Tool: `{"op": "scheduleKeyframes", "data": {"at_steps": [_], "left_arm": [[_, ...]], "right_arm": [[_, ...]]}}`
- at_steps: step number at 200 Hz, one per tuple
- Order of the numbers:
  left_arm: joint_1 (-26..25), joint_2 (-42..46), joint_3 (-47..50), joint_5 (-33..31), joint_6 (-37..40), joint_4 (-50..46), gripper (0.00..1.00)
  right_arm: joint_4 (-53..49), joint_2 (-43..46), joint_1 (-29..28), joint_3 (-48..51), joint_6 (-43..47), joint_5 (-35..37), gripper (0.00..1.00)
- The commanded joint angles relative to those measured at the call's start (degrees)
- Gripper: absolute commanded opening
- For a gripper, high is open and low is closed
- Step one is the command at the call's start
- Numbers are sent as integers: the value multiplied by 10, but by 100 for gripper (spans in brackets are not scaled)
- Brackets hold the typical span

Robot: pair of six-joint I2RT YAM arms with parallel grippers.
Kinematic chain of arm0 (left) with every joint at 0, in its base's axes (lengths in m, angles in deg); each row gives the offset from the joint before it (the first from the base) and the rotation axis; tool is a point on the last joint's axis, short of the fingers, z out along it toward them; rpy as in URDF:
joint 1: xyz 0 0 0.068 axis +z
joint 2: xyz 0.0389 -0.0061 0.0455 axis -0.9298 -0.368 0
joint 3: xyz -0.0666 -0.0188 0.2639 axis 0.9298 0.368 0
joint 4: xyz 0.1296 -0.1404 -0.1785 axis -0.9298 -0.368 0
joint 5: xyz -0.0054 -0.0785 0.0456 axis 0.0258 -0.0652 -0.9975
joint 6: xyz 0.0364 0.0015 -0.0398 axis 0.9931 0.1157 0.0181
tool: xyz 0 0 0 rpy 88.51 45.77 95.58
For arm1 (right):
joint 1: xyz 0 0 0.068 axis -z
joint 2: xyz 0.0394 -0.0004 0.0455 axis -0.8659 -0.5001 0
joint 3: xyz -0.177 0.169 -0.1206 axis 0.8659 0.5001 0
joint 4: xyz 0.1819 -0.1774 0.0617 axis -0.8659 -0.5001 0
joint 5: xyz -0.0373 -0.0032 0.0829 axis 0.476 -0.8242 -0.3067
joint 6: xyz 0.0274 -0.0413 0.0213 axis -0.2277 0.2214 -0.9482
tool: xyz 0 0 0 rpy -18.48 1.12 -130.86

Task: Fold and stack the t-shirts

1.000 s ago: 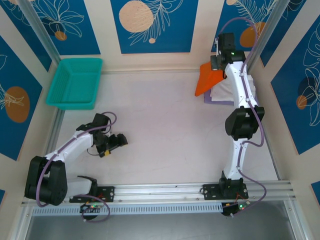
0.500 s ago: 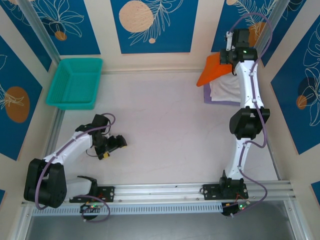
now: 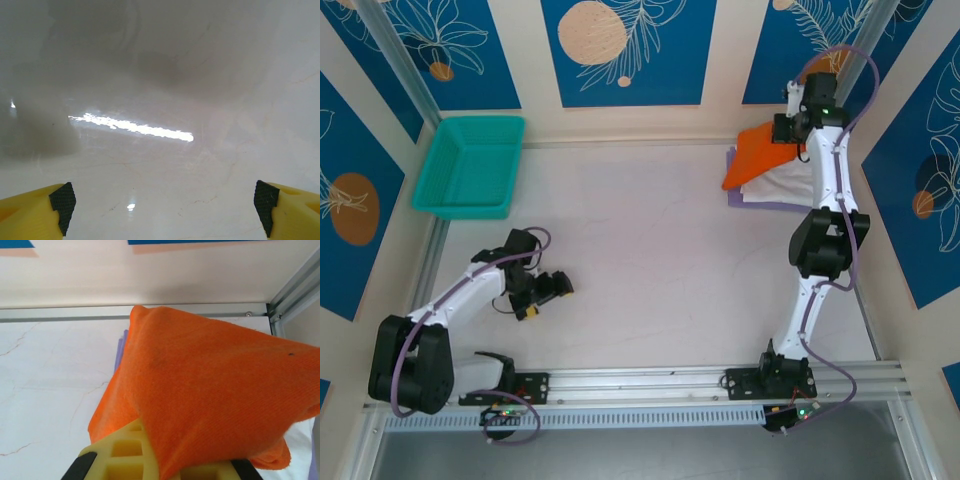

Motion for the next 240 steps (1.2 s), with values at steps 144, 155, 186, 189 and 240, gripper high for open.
{"op": "scheduleKeyframes", "data": {"at_steps": [144,155,186,189,240], "left_arm": [[-23,20,-11,-6,13,-60,100],[-23,26,-13,-4,13,-56,100],[-24,30,-24,7,15,-46,100],[-24,30,-26,7,15,-47,100],[-37,102,-132,-86,27,-84,100]], "right_arm": [[-20,-87,59,-47,-128,178,100],[-16,-54,62,-13,-152,173,100],[74,92,70,158,-240,127,99],[85,106,70,176,-248,113,99],[247,348,42,493,-381,-28,99]]}}
